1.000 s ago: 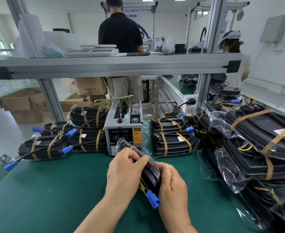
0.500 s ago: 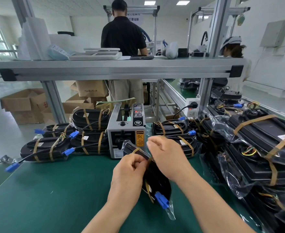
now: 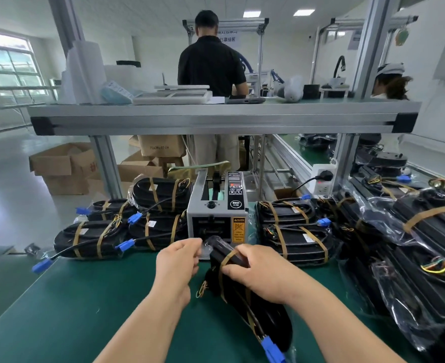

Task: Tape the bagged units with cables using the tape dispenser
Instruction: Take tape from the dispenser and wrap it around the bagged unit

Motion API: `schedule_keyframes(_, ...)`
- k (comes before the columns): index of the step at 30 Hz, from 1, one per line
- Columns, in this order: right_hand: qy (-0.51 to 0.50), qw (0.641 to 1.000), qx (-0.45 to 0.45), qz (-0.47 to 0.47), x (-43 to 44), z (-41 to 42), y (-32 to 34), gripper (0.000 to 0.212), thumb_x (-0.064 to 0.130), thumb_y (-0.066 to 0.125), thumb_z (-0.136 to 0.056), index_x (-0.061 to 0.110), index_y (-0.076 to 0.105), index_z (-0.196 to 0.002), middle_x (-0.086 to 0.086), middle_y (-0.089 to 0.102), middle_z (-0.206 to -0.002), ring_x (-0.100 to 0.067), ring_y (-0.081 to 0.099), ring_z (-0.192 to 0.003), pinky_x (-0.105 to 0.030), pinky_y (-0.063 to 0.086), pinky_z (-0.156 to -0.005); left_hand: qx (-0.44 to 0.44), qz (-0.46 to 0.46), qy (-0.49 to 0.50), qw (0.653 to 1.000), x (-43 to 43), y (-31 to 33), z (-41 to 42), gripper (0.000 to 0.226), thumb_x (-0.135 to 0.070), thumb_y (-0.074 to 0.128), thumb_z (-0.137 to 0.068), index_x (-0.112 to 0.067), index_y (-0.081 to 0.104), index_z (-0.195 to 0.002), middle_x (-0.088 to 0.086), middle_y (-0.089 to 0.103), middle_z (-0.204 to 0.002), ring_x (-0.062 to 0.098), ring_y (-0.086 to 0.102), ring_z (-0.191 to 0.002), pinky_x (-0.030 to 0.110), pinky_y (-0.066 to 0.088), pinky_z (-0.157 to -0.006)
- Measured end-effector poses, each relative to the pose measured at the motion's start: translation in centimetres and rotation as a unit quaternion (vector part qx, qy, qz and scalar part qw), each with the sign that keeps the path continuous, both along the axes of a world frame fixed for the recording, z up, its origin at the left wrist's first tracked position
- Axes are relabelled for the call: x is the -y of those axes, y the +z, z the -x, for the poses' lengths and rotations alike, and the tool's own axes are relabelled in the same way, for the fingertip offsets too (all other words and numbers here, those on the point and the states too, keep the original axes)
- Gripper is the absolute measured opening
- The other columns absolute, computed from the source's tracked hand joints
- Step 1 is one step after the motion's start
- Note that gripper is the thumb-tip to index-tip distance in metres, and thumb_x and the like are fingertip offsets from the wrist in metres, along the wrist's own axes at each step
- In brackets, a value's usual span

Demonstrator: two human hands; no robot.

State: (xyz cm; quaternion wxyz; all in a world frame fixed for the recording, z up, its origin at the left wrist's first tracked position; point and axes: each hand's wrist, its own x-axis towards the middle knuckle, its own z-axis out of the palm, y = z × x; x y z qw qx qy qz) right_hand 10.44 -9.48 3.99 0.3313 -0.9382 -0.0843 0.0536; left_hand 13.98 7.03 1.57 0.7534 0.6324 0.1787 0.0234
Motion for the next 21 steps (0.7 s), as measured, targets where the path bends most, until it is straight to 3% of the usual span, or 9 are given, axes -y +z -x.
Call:
schedule_keyframes(5, -0.061, 0.998, 0.002, -0.001, 0.5, 0.5, -0.3, 0.03, 0.055, 0.053, -0.092, 0.026, 0.053, -0.084, 0.006, 0.061, -0.087, -0.012, 0.058, -0.079, -0.028, 0.045, -0.067, -0.1, 0.053, -0.002, 0.994, 1.1, -0.4, -3.4, 0.018, -0.019, 0.069, -0.092, -0.013, 0.066, -0.075, -0.003, 0.058, -0.061, 0.007, 0.044, -0.05, 0.018, 0.038, -0.044)
schedule_keyframes(11, -0.064, 0.998, -0.002, -0.008, 0.3, 0.7, -0.3, 0.029, 0.055, 0.053, -0.093, 0.026, 0.056, -0.095, 0.003, 0.064, -0.095, -0.019, 0.062, -0.088, -0.037, 0.052, -0.083, -0.106, 0.091, 0.026, 0.99, 2.1, 0.0, -4.5, 0.015, -0.023, 0.071, -0.09, -0.013, 0.069, -0.079, -0.007, 0.057, -0.053, 0.004, 0.044, -0.043, 0.017, 0.033, -0.043)
schedule_keyframes(16, -0.058, 0.998, 0.0, 0.003, 0.3, 0.8, -0.3, 0.034, 0.056, 0.053, -0.094, 0.023, 0.057, -0.103, 0.001, 0.065, -0.101, -0.021, 0.062, -0.094, -0.039, 0.052, -0.089, -0.141, 0.138, 0.006, 0.98, 3.0, 0.9, -4.9, 0.018, -0.019, 0.067, -0.093, -0.016, 0.06, -0.076, -0.007, 0.052, -0.045, 0.003, 0.045, -0.038, 0.016, 0.034, -0.041)
schedule_keyframes(21, -0.057, 0.998, 0.01, -0.004, 0.2, 0.9, -0.2, 0.035, 0.055, 0.054, -0.093, 0.023, 0.059, -0.107, 0.001, 0.066, -0.103, -0.021, 0.062, -0.096, -0.039, 0.051, -0.089, -0.112, 0.205, 0.098, 0.967, 3.8, 0.9, -5.4, 0.018, -0.004, 0.068, -0.087, -0.008, 0.056, -0.073, 0.001, 0.056, -0.055, 0.007, 0.045, -0.035, 0.016, 0.036, -0.034)
